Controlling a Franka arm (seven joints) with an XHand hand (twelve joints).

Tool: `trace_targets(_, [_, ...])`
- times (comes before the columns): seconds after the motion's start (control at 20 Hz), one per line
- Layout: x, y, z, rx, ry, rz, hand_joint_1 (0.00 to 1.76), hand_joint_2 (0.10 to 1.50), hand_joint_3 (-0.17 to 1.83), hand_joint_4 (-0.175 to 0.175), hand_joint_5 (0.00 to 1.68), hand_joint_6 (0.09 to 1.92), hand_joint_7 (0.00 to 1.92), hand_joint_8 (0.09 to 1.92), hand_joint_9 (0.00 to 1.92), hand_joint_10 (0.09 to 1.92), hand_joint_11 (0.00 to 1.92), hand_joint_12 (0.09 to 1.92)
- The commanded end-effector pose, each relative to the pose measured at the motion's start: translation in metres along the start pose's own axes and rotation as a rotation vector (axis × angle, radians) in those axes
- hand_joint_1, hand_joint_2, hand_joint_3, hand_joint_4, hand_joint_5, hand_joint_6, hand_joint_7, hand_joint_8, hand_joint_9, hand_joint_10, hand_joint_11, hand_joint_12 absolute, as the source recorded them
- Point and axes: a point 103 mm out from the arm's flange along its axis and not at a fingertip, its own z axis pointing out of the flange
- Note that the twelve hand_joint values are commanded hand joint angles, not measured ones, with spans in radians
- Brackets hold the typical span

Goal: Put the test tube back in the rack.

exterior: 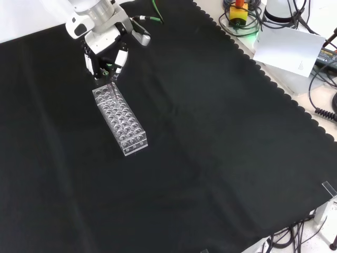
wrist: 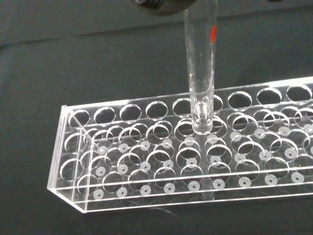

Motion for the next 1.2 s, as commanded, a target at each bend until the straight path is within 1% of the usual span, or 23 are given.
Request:
trace_targets(0.05, [-0.003,0.002,0.005,0.013,-0.001,-0.001,1.43,1.03,-0.17,-0.175,1.29,0.24,1.35,0.7,1.54,0.09,1.47,0.75])
trace_targets(0.6, [-0.01,0.006,0.008,0.024,-0.006,-0.005,1.43,1.03,-0.17,-0.175,1.29,0.24,1.35,0.7,1.54,0.09,1.47,0.75])
trace_targets(1.0, [-0.014,0.01,0.004,0.01,-0.017,-0.013,1.43,1.03,-0.17,-0.175,1.29,0.24,1.35,0.7,1.54,0.09,1.47,0.75])
trace_targets(1.1, [-0.013,0.013,0.001,0.012,-0.021,0.018,1.43,1.03,-0.17,-0.175,1.29,0.24,1.35,0.7,1.54,0.09,1.47,0.75])
trace_targets(1.2, [-0.016,0.013,-0.002,0.001,-0.006,0.019,1.43,1.03,-0.17,-0.175,1.29,0.24,1.35,0.7,1.54,0.09,1.47,0.75])
